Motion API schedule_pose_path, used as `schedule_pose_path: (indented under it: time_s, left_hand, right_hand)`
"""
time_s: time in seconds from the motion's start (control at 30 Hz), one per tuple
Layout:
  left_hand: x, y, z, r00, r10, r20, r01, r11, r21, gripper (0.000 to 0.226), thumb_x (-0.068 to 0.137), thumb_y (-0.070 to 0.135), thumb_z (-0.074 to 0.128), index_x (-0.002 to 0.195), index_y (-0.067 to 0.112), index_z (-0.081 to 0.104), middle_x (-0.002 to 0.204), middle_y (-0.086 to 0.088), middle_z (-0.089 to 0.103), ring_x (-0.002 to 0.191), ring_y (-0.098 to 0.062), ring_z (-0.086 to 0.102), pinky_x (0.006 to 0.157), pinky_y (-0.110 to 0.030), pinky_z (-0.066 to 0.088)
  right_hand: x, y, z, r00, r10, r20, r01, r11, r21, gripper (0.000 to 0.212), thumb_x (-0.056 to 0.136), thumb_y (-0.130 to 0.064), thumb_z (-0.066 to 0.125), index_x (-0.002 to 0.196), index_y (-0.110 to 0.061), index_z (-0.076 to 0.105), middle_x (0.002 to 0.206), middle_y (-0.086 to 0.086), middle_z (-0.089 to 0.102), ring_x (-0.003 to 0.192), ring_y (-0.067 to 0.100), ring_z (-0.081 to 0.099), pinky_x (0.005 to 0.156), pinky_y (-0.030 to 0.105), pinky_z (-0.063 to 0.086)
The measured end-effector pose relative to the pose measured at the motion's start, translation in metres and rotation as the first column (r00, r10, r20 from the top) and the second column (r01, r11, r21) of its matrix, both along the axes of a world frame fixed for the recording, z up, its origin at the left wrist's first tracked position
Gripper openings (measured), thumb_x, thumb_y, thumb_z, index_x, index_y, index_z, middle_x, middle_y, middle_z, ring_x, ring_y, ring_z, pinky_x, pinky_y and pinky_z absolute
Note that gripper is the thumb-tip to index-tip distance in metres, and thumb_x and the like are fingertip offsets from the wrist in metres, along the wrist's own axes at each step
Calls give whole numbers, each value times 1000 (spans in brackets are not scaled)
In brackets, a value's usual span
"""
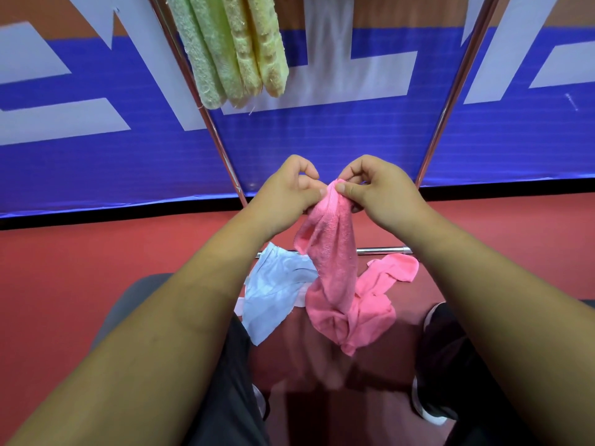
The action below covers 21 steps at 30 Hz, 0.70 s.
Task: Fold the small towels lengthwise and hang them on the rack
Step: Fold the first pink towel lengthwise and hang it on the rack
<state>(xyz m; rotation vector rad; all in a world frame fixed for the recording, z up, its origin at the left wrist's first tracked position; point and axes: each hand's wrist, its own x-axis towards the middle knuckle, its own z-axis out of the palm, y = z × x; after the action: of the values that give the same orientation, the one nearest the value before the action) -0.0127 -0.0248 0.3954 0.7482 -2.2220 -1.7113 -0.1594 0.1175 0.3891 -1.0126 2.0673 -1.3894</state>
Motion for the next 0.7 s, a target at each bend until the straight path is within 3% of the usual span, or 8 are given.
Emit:
schedule_pose_path:
  time_s: [0.1, 0.23, 0.37, 0.43, 0.57, 0.7]
  left_hand:
    - [-1, 1, 0, 999, 11, -44, -7, 996, 91, 26, 99, -6, 56, 116, 10, 45, 101, -17, 79, 72, -25, 59, 70, -35, 50]
    - [1, 1, 5, 998, 24, -64, -11, 981, 193, 33, 96, -6, 68, 120, 9, 52, 97, -12, 75, 69, -24, 55, 62, -30, 45]
    - [0, 3, 7, 997, 7, -80, 18, 954, 298, 43, 98, -2, 72, 137, 8, 59, 110, -20, 74, 98, -35, 62, 85, -44, 49]
    - [0, 5, 8, 994, -22, -106, 53, 949, 309, 45, 98, -5, 70, 140, 6, 61, 119, -30, 72, 102, -35, 66, 91, -44, 52]
    - [-2, 6, 7, 993, -12, -116, 40, 971, 237, 29, 96, -5, 72, 123, 5, 73, 105, -19, 78, 86, -24, 71, 77, -29, 58]
    - [-3, 4, 5, 993, 63, -104, -42, 980, 195, 13, 92, -2, 78, 99, 8, 72, 84, -17, 75, 69, -20, 70, 66, -28, 59]
  right_hand:
    - [-2, 0, 1, 997, -2, 78, 5, 999, -32, 11, 97, -8, 80, 103, -11, 71, 91, 17, 77, 69, 17, 71, 72, 38, 65]
    - [-3, 0, 2, 969, 69, 238, -51, 995, -80, 21, 97, -10, 81, 114, -10, 69, 89, 13, 75, 78, 23, 69, 85, 47, 63]
    - [-2, 2, 3, 948, 57, 313, -45, 998, -44, 33, 95, -24, 85, 120, -12, 67, 88, 4, 73, 84, 20, 72, 94, 52, 61]
    - [-4, 2, 2, 942, 41, 333, -42, 999, -4, 41, 91, -36, 89, 119, -15, 67, 90, 2, 72, 86, 19, 72, 92, 53, 62]
    - [-6, 5, 3, 958, 2, 287, -34, 994, 107, 55, 83, -58, 88, 115, -17, 68, 97, -2, 77, 89, 16, 74, 80, 38, 62]
    - [-4, 7, 3, 963, -2, 271, -35, 991, 133, 58, 89, -63, 80, 116, -13, 68, 104, 1, 81, 87, 15, 73, 80, 38, 62]
